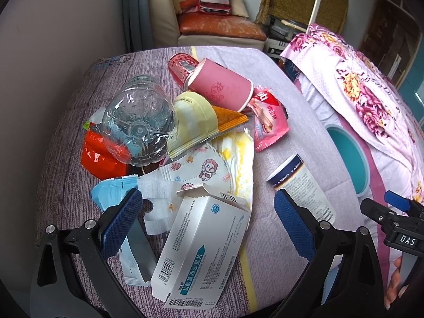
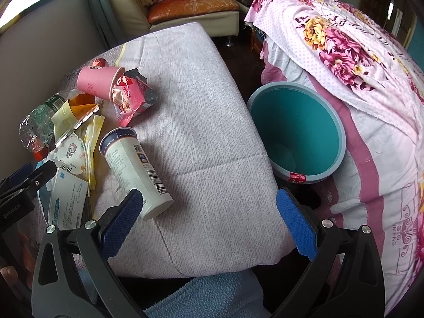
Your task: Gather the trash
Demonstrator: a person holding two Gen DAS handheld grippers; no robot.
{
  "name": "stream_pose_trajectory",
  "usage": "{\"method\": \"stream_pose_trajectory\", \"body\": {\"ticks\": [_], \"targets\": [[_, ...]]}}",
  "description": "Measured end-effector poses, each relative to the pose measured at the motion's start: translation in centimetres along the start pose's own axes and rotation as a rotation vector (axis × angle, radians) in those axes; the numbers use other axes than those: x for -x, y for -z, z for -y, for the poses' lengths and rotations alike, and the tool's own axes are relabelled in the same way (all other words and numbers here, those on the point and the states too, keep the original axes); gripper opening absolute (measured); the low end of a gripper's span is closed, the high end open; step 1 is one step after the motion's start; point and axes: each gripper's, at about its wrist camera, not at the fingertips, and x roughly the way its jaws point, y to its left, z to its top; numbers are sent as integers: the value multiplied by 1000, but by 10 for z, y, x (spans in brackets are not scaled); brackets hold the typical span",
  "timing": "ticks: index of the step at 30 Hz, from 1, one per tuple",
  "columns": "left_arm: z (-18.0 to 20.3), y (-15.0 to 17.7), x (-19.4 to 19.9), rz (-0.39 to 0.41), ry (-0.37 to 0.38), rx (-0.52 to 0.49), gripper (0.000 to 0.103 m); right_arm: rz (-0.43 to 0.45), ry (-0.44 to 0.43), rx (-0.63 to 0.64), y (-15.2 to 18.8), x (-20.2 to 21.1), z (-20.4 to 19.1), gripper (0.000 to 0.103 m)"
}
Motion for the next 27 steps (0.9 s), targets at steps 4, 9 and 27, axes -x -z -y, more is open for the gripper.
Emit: {"method": "stream_pose_trajectory", "body": {"ticks": [4,9,27], "targets": [[0,0,0,-1,1,1,99,-11,-7,3,0,-3,-2,97],[-1,1,-2,-4,9,1,99,-27,-17,5,-1,-7,-3,97],[-26,-9,16,18,55,-11,99,-111,-113,174,-18,-26,-52,75]]}}
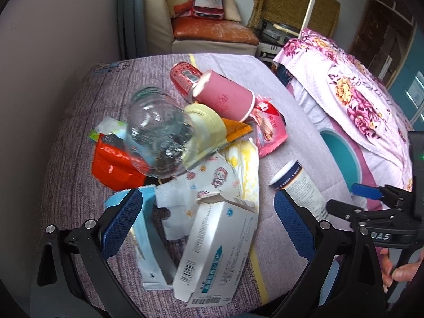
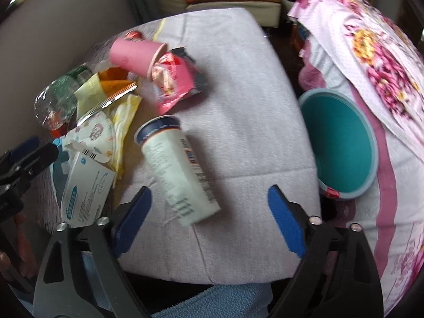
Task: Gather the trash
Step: 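Grasp the Cestbon water bottle with left tool while right tool grasps the white ALDI cup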
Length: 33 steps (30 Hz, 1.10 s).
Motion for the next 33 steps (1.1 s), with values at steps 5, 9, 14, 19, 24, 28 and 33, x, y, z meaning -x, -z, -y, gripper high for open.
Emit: {"method": "stream_pose_trajectory", "body": {"ticks": [5,9,14,19,24,28,33], "targets": [[-24,-13,9,-1,28,39,99,-88,-34,63,-17,-28,-22,69],[-44,-30,9,-14,20,70,99,-122,-42,100,-25,-45,-31,61],[-68,-62,-4,-63,15,94,99,-144,-43,120,-29,-57,-35,55],[-80,-96,-35,-150,30,111,99,-142,-71,118,-28,-52,-35,53],[-76,-109,-66,-242,33,94,97,-147,-102,88,-36,-51,-27,53],[-79,-108,-90,-309,8,106,96,-152,-128,59,-43,-52,-18,53],[-78,-103,-109,-358,-19,100,95,-165,-148,45,-45,-62,-8,53]]}}
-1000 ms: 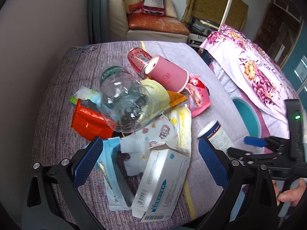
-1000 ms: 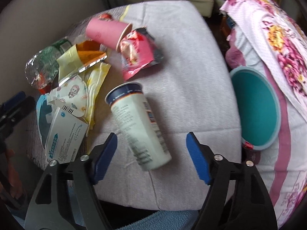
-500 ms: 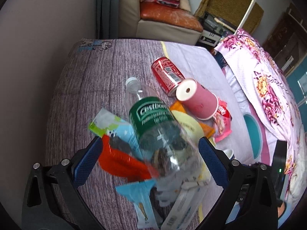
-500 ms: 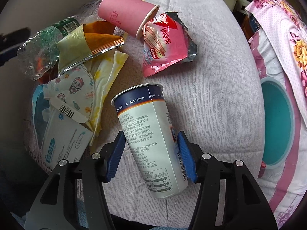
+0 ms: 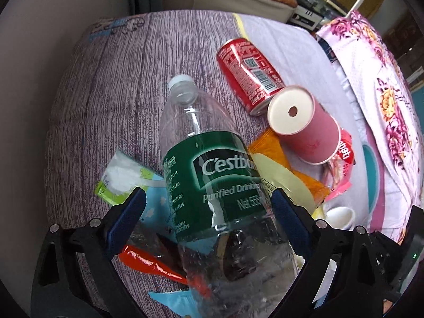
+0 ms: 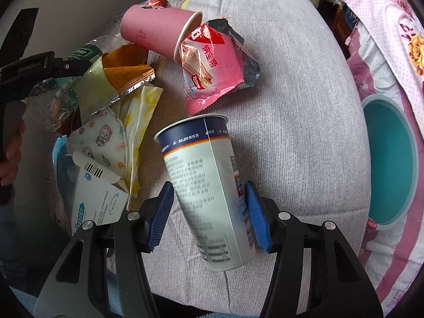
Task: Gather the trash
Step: 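Grasp the Cestbon water bottle with left tool while right tool grasps the white ALDI cup, then carry bottle and cup to the teal bin and open both tools to drop them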
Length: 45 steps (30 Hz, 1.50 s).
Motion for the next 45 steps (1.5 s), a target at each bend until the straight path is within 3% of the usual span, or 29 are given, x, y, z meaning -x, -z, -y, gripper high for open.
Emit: {"method": "stream_pose_trajectory", "body": {"ticks": [1,2,6,12,17,21,29,34,40,45], "targets": [[1,1,-1,10,2,-5,91,-4,-7,-4,-1,-1,1,53],[2,2,1,26,4,-13,75,-5,-14,-5,-1,-2,3,53],[7,11,13,105,-47,-36,73,10,-17,10,-1,-4,3,50],[4,28,44,206,-57,-10,71,46,-69,-17,2,4,8,49],[12,46,80,294,-22,-12,71,97,-107,-61,3,20,17,49],[55,53,100,332,52,-115,71,171,-122,-116,4,48,34,49],[176,54,67,214,230,-336,71,340,-30,-336,25,113,126,49],[262,59,25,82,324,-475,71,405,46,-475,55,135,187,49],[339,75,-23,-47,338,-575,71,421,91,-585,79,143,242,49],[371,72,-59,-140,335,-593,72,418,80,-629,93,139,276,49]]}}
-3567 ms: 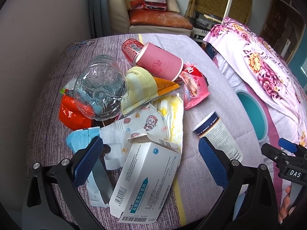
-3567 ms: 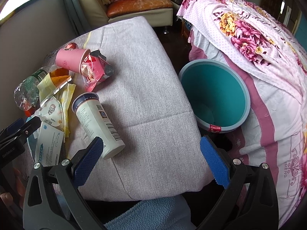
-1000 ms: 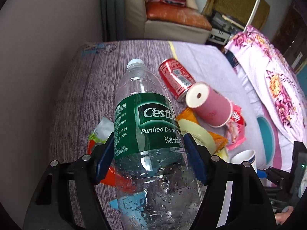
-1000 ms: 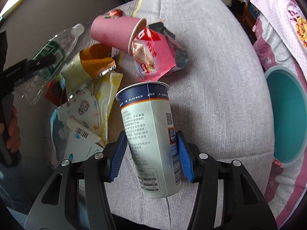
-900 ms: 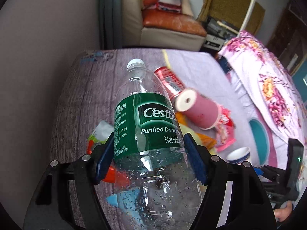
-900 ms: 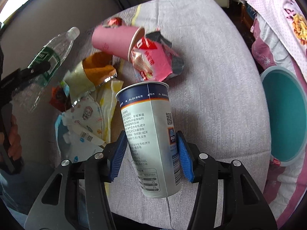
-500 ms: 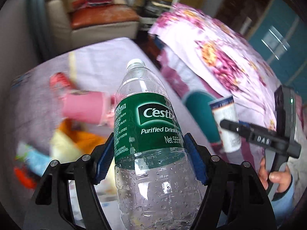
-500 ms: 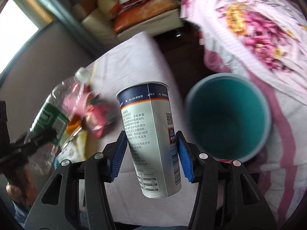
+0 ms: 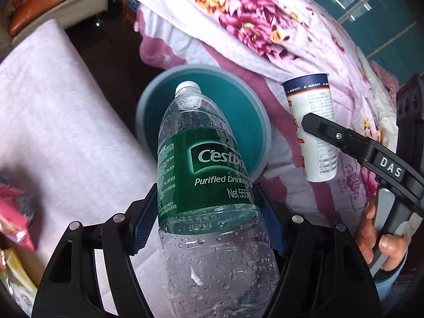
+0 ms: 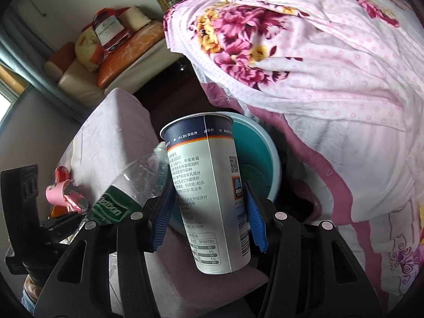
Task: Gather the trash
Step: 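Carry bottle and cup to the teal bin and open both tools to drop them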
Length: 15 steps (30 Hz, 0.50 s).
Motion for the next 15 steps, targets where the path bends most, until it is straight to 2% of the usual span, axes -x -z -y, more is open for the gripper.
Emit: {"method": "stream_pose_trajectory", "body": {"ticks": [6,7,9,11,15], "targets": [[0,-19,-27,-64,2,39,74,-19,1,-37,-4,-10,16,49],[0,-22,-29,-62,-3,46,75,-23,1,-41,-4,-12,18,49],[-2,-24,-28,-52,0,53,87,-29,3,-43,-4,-15,20,49],[-2,-27,-27,-37,0,58,91,-38,3,-46,-4,-18,21,49],[-2,-28,-23,-21,-10,52,91,-48,2,-51,-5,-23,22,50]]}}
